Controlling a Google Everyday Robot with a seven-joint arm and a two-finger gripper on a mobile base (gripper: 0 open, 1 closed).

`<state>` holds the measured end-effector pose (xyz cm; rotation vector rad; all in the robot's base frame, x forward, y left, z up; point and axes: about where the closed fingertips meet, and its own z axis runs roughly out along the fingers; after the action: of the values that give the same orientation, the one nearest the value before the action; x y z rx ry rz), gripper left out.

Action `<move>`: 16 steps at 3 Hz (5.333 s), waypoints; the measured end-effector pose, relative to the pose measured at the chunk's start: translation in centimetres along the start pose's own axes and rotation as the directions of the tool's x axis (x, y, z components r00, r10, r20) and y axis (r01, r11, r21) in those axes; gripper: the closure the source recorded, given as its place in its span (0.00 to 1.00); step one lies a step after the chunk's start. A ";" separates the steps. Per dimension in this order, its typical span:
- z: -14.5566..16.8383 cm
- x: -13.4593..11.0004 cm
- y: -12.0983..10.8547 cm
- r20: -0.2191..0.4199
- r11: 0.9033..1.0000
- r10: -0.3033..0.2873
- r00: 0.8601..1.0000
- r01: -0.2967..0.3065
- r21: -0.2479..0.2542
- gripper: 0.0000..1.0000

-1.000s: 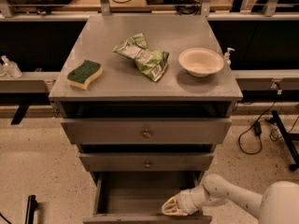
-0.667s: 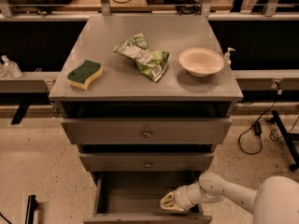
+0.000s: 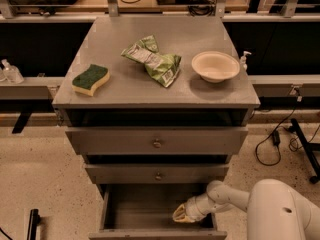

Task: Open bottom drawer

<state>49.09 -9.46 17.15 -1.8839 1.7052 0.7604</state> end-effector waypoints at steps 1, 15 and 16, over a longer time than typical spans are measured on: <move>0.3 1.2 0.8 -0.035 1.000 0.019 0.999 -0.020 -0.021 1.00; -0.5 2.7 6.1 -0.100 0.984 -0.031 0.995 0.013 -0.176 1.00; -0.6 2.6 6.3 -0.097 0.982 -0.036 0.995 0.017 -0.186 1.00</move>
Offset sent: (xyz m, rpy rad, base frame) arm -0.0511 -0.0068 -0.0197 -0.1361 0.0835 0.1087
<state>43.00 -12.39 15.89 -2.0974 1.7171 0.8527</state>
